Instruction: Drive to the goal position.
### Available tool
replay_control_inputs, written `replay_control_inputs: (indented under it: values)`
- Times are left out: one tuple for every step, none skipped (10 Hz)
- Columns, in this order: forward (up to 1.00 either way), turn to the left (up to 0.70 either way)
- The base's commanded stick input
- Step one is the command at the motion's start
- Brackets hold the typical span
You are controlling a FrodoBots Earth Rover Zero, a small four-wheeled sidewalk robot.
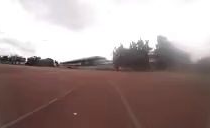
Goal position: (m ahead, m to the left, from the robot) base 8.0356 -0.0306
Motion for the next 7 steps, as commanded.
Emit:
replay_control_inputs:
  values:
    - [1.00, -0.28]
    - [1.00, -0.32]
    - [1.00, -0.36]
    - [1.00, -0.40]
    - [1.00, -0.36]
    - [1.00, -0.32]
    - [1.00, -0.28]
